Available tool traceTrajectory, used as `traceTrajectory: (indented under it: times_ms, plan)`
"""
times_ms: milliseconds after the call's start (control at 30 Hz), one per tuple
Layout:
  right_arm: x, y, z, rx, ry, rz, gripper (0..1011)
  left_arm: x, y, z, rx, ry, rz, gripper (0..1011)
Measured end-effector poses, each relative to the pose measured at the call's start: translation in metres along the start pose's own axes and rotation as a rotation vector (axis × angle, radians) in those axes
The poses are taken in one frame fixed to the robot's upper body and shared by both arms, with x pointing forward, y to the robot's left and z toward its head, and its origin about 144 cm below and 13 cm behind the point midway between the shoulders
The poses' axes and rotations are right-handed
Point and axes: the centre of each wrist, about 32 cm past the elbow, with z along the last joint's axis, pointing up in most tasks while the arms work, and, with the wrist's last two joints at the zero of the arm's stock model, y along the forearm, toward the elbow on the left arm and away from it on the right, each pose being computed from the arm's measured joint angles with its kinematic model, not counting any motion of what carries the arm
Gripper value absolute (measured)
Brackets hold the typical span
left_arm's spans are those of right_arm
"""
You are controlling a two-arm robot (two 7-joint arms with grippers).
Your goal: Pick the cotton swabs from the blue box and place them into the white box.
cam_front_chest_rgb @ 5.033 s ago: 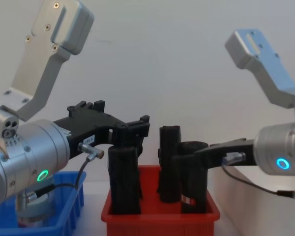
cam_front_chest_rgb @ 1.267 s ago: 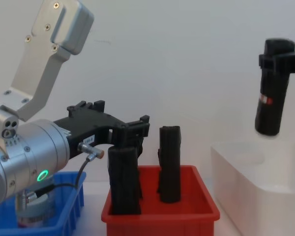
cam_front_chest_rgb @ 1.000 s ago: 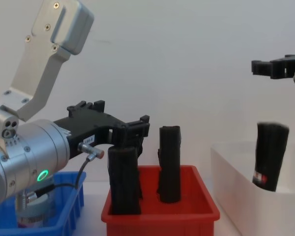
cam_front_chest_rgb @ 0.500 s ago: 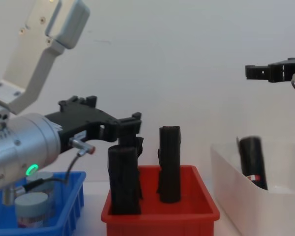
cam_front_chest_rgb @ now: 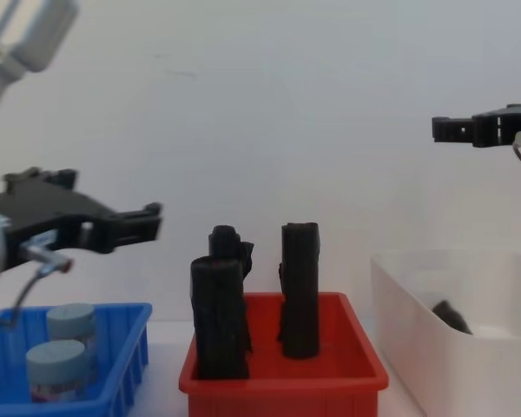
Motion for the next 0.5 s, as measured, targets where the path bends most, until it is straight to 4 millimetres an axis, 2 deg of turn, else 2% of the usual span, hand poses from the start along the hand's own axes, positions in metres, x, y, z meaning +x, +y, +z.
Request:
traceTrajectory:
  times_ms: [233, 500]
  plan:
    - [0.000, 0.000, 0.000, -0.001, 0.000, 0.000, 1001, 0.010, 0.021, -0.006, 0.080, 0.020, 0.041, 1000]
    - [0.000, 0.000, 0.000, -0.002, 0.000, 0.000, 1001, 0.017, 0.034, -0.017, 0.145, 0.056, 0.040, 1000]
